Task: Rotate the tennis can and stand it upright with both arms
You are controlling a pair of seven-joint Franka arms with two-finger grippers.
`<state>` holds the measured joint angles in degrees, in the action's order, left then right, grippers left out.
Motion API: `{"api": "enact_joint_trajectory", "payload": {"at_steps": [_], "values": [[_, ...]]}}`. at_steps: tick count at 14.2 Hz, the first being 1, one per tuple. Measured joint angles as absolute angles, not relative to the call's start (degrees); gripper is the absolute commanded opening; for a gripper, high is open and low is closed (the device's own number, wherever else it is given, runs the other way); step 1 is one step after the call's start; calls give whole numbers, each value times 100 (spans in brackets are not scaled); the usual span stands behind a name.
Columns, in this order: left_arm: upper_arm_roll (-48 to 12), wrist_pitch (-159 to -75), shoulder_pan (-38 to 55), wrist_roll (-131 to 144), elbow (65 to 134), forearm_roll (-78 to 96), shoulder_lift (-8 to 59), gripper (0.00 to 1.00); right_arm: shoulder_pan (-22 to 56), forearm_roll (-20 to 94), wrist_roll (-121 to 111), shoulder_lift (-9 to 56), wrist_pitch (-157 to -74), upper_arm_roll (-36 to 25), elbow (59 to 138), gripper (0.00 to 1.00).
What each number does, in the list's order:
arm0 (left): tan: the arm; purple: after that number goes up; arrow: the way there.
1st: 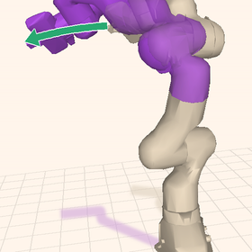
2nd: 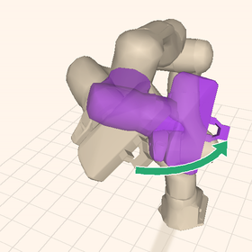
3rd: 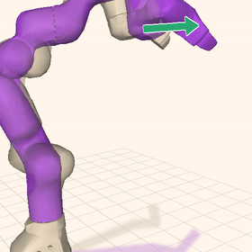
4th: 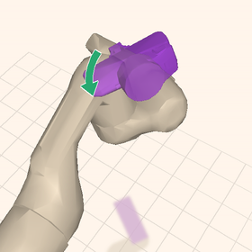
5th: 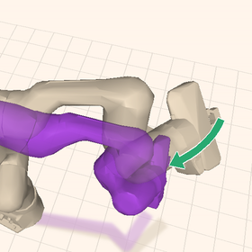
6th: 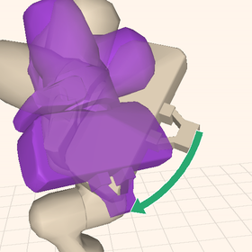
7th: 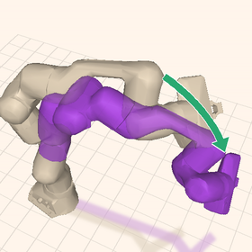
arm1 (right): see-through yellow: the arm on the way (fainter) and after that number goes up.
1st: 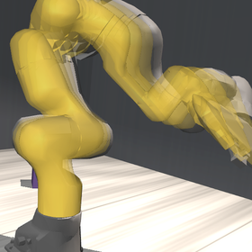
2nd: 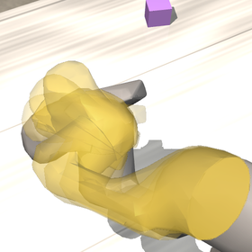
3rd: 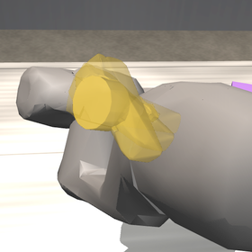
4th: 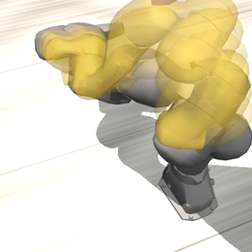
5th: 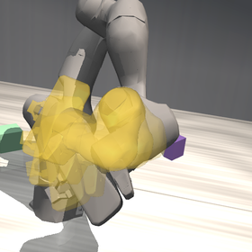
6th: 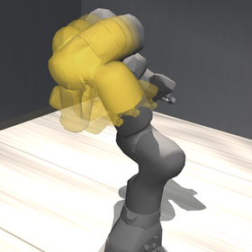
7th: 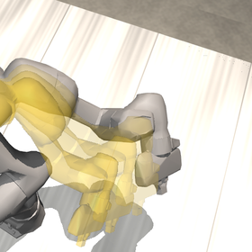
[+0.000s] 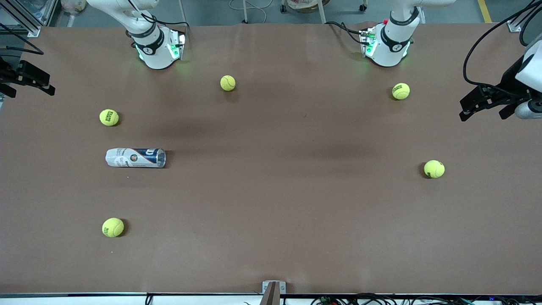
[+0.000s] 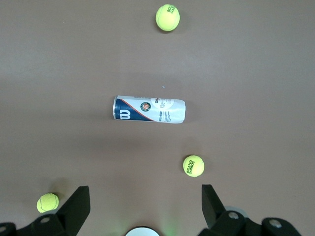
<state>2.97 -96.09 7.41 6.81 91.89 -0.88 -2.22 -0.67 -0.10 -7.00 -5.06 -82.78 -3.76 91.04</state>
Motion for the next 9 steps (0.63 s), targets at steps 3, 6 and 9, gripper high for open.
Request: {"api": "enact_joint_trajectory", "payload": {"at_steps": [3,6,9], "values": [[298,-9608,739,681,9188,-88,-222,100,-207,-9,-705,-251,-8498,-382,9120,100],[297,-9606,739,681,9187,-88,-222,100,-279,-11,-723,157,-8920,-383,9082,100],[297,-9605,740,681,9186,-88,-222,100,-339,-28,-723,560,-9237,-387,9064,100]]}}
